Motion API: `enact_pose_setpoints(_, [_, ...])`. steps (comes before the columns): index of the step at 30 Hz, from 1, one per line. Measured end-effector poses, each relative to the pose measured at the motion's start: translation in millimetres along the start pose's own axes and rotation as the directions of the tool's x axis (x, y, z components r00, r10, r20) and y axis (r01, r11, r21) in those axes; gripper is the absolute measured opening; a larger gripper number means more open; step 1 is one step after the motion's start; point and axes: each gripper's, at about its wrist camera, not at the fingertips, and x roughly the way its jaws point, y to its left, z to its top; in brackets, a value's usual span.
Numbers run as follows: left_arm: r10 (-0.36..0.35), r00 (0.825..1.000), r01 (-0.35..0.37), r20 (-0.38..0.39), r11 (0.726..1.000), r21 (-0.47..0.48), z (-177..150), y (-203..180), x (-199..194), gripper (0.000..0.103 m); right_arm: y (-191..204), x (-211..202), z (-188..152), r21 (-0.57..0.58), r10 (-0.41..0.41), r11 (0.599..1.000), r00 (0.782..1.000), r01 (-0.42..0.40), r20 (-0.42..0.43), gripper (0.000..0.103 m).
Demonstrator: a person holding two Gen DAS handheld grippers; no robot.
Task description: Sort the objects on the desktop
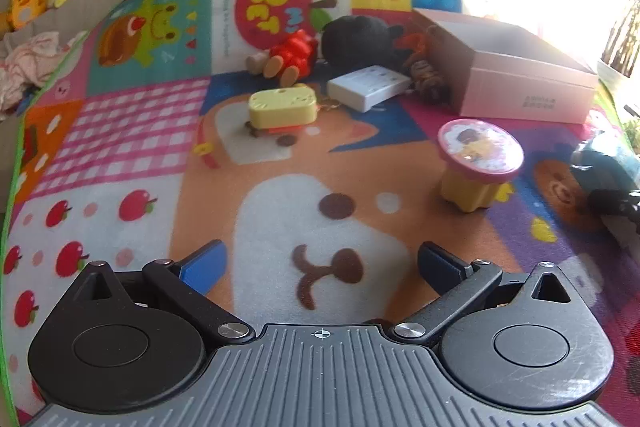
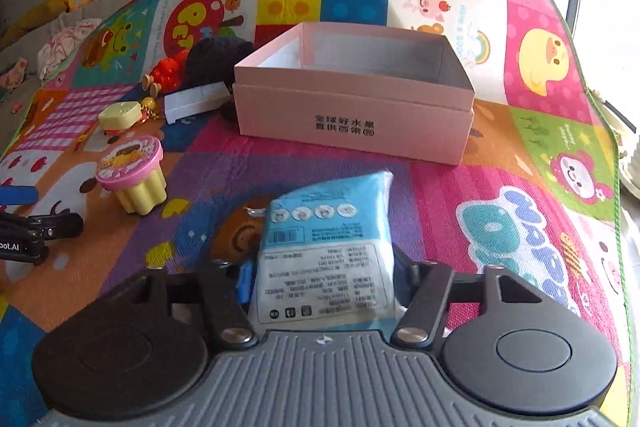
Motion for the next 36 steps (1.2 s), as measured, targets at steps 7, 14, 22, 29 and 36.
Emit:
enact_pose_setpoints(7, [-0.109,0.981,0.075,0.163,0.976,0.205,26,-69,-8,0.103,-2,-11,-8,-0.002,0.006,1.0,1.0,-0.006,-0.002,0.058])
enact_pose_setpoints(14, [-0.136,0.988,0.129,0.072,0.987,0.095,35,-70,26,0.078,-1,-26,-12,-0.011,0.03,0.999,0.999,-0.03,-0.012,0.057])
enact_pose_setpoints(22, [-0.185,0.975,0.161,0.124,0.97,0.18,36,-79,12,0.061,3,-37,-9,-0.025,0.068,0.997,0.998,-0.069,-0.015,0.054])
enact_pose_setpoints(29, [-0.251,0.929,0.194,0.27,0.955,0.223,88,-89,-5,0.061,-18,-79,26,0.03,0.084,0.996,0.987,-0.089,0.135,0.054])
enact_pose_setpoints(36, [-0.275,0.904,0.215,0.326,0.954,0.209,152,-115,46,0.062,-34,-96,42,0.036,0.041,0.998,0.976,-0.05,0.213,0.054])
